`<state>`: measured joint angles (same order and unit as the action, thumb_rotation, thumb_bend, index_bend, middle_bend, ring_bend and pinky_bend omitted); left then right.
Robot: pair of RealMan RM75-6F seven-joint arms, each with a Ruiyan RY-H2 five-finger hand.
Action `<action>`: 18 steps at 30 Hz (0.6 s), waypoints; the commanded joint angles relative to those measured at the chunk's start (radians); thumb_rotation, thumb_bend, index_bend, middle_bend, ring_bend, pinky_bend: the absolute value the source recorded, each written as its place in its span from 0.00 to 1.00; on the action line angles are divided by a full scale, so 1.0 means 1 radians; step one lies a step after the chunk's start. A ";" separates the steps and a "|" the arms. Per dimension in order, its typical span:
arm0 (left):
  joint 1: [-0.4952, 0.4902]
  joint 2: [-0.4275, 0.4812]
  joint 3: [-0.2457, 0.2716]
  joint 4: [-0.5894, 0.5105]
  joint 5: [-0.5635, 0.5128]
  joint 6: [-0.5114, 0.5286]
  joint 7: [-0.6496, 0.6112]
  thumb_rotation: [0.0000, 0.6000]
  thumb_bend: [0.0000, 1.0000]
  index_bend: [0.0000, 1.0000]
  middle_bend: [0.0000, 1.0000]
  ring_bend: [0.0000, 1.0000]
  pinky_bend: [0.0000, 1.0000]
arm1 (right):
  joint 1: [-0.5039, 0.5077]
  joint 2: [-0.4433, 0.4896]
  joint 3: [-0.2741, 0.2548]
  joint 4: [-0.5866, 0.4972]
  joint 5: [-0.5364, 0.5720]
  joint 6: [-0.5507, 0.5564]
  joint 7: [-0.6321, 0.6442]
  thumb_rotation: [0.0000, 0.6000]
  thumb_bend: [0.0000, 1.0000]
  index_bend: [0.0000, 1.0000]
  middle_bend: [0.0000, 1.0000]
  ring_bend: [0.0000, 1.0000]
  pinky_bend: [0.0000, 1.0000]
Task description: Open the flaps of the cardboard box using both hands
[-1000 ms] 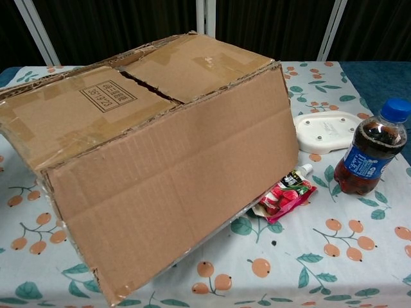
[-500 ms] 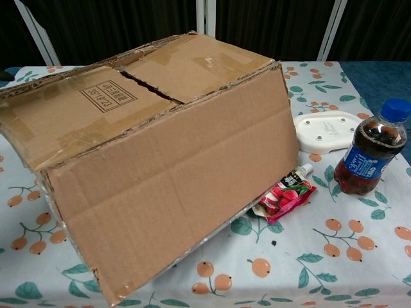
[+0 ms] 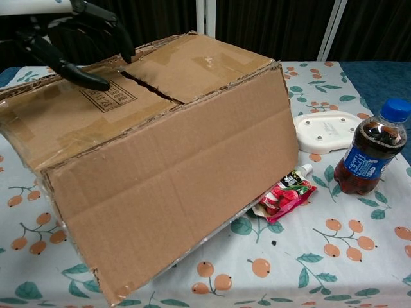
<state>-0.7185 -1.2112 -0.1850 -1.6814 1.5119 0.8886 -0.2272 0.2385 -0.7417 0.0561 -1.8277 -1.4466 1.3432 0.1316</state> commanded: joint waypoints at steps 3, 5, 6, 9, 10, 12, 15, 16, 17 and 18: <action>-0.069 -0.038 -0.009 0.025 -0.048 -0.088 0.027 0.48 0.00 0.33 0.29 0.11 0.24 | -0.012 -0.008 0.008 0.023 -0.003 0.012 0.028 1.00 0.22 0.00 0.00 0.00 0.00; -0.092 -0.031 -0.004 0.024 -0.052 -0.122 0.035 0.43 0.00 0.33 0.29 0.10 0.23 | -0.017 -0.012 0.011 0.035 -0.005 0.019 0.039 1.00 0.22 0.00 0.00 0.00 0.00; -0.099 -0.028 -0.002 0.023 -0.054 -0.132 0.040 0.38 0.00 0.34 0.30 0.10 0.23 | -0.018 -0.014 0.013 0.040 -0.005 0.021 0.043 1.00 0.22 0.00 0.00 0.00 0.00; -0.115 -0.018 0.003 0.018 -0.060 -0.149 0.058 0.28 0.00 0.38 0.33 0.10 0.22 | -0.024 -0.020 0.019 0.052 -0.010 0.033 0.058 1.00 0.21 0.00 0.00 0.00 0.00; -0.118 -0.015 0.005 0.015 -0.060 -0.150 0.067 0.26 0.00 0.40 0.34 0.10 0.22 | -0.026 -0.023 0.021 0.055 -0.013 0.037 0.062 1.00 0.21 0.00 0.00 0.00 0.00; -0.120 -0.009 0.013 0.009 -0.055 -0.143 0.094 0.22 0.00 0.42 0.35 0.10 0.22 | -0.030 -0.030 0.025 0.063 -0.019 0.049 0.071 1.00 0.20 0.00 0.00 0.00 0.00; -0.117 0.001 0.032 -0.002 -0.038 -0.126 0.147 0.20 0.00 0.46 0.38 0.10 0.21 | -0.036 -0.047 0.033 0.081 -0.028 0.070 0.088 1.00 0.19 0.00 0.00 0.00 0.00; -0.116 0.005 0.036 -0.006 -0.038 -0.124 0.159 0.20 0.00 0.47 0.39 0.10 0.21 | -0.038 -0.049 0.034 0.084 -0.029 0.072 0.093 1.00 0.19 0.00 0.00 0.00 0.00; -0.115 0.010 0.040 -0.011 -0.040 -0.122 0.168 0.19 0.00 0.49 0.40 0.10 0.21 | -0.039 -0.050 0.034 0.085 -0.029 0.073 0.097 1.00 0.19 0.00 0.00 0.00 0.00; -0.113 0.015 0.042 -0.018 -0.045 -0.120 0.174 0.19 0.00 0.50 0.41 0.10 0.21 | -0.041 -0.051 0.035 0.087 -0.030 0.074 0.101 1.00 0.19 0.00 0.00 0.00 0.00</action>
<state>-0.8339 -1.2048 -0.1509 -1.6899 1.4681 0.7624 -0.0637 0.1995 -0.7910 0.0901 -1.7428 -1.4752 1.4158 0.2305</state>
